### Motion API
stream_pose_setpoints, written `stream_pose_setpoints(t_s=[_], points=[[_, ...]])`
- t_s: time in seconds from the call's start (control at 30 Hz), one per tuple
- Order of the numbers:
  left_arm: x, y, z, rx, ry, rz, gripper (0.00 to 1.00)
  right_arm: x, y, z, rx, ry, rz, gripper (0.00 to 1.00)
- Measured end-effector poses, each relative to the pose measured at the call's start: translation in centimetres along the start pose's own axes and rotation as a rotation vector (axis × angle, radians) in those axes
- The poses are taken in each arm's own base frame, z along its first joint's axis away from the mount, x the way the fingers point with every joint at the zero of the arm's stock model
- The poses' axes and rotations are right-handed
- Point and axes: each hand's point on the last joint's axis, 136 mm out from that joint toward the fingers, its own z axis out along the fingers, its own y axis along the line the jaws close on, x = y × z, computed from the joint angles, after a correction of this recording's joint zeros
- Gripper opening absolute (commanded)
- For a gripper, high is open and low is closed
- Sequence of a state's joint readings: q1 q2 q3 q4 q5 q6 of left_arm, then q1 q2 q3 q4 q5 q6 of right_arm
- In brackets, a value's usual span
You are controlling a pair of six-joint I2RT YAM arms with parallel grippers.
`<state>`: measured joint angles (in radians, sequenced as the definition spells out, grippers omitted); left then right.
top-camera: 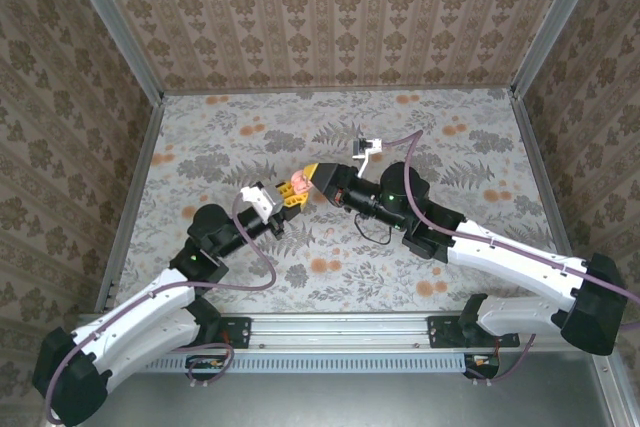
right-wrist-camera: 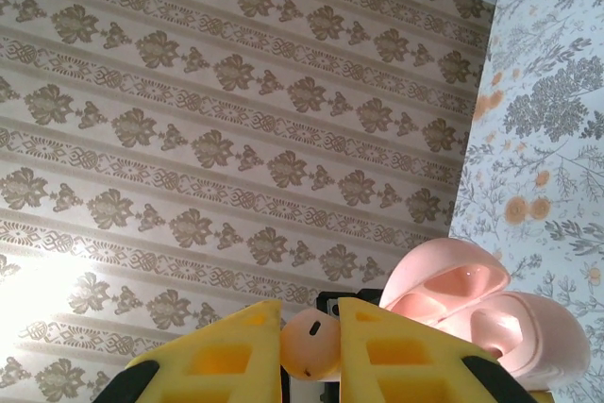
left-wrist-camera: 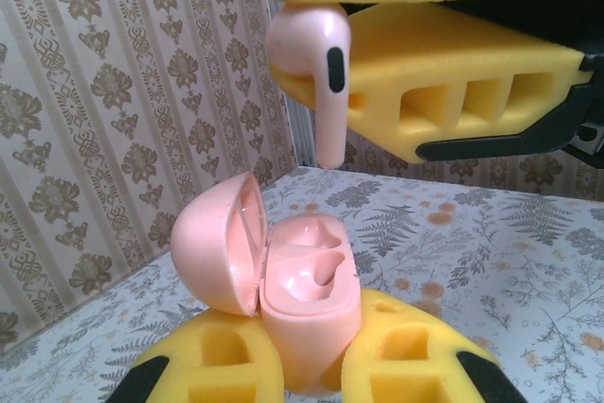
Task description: Insert the wireless bluetooth earbuds into the charging case
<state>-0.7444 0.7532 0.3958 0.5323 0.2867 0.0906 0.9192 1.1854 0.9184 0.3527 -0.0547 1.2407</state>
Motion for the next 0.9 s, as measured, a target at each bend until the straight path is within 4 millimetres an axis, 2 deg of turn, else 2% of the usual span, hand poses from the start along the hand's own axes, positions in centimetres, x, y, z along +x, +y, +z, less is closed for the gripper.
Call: stream_pose_setpoints(t_s=[0.27,0.77,0.9], points=[[-0.2,0.5,0.0,-0.037,-0.016,0.017,0.0,0.6,-1.8,0.7,0.026,-0.003,0.039,0.18],[-0.3,0.6,0.1,-0.055,-0.027,0.025,0.0,0.5,-2.5,0.8,0.043,-0.042,0.073,0.18],[-0.1,0.5,0.1,-0.052,-0.021,0.024,0.0,0.6,-2.9,0.6,0.069,-0.057,0.076,0.21]])
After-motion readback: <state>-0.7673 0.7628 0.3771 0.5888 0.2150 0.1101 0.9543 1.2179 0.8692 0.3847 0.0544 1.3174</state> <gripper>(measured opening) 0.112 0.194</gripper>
